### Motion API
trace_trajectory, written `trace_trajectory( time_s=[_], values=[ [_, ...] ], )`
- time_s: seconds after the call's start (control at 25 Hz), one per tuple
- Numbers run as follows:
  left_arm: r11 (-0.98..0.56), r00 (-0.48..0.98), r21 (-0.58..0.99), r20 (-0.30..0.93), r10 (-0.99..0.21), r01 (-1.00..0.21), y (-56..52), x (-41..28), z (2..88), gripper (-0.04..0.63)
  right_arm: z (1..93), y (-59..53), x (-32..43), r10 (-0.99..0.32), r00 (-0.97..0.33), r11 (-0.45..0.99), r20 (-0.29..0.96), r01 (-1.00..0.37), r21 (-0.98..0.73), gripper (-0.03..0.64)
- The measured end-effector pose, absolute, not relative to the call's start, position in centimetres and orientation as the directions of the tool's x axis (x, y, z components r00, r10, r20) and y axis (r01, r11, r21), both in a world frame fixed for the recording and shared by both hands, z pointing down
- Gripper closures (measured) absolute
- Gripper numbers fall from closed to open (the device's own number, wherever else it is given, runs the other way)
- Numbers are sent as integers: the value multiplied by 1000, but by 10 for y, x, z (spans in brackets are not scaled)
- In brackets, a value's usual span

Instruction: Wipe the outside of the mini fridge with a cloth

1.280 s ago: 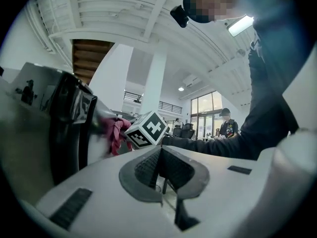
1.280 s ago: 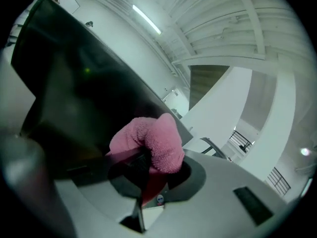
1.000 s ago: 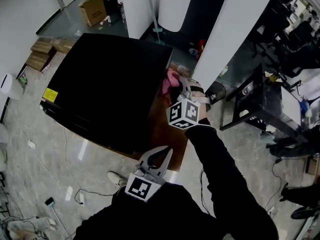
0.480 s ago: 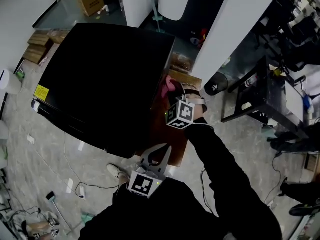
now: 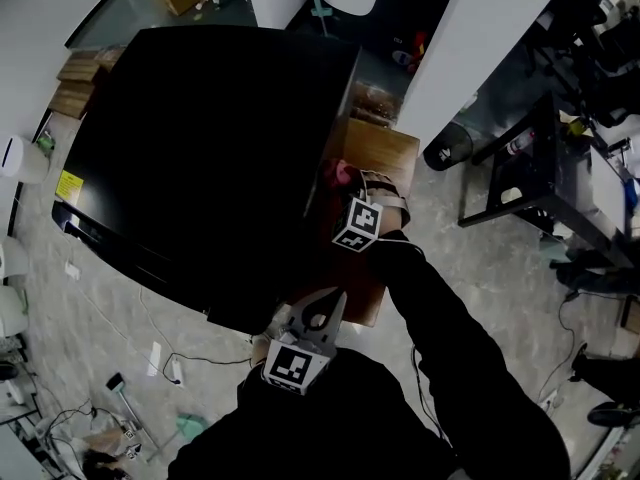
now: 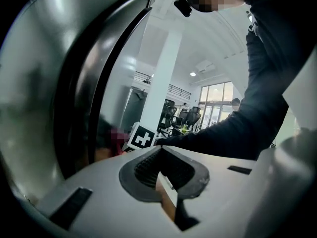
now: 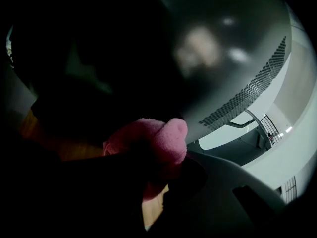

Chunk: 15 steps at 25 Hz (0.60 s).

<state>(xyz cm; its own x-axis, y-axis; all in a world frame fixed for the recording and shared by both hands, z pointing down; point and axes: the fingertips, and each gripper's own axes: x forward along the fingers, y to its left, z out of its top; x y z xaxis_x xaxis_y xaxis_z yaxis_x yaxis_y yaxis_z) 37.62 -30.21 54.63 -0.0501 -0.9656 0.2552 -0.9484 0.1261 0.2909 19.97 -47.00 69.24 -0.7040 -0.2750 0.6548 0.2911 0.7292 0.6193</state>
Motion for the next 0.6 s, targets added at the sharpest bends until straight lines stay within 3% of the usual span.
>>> trace_trajectory(
  time_s=[0.4, 0.6],
  values=[
    [102, -5, 314, 295, -955, -944, -296, 374, 570, 589, 781, -477, 197, -292, -589, 736, 753, 365, 570, 566],
    [63, 30, 301, 295, -955, -951, -281, 369, 562, 591, 755, -477, 203, -331, -599, 759, 729, 290, 583, 565]
  ],
)
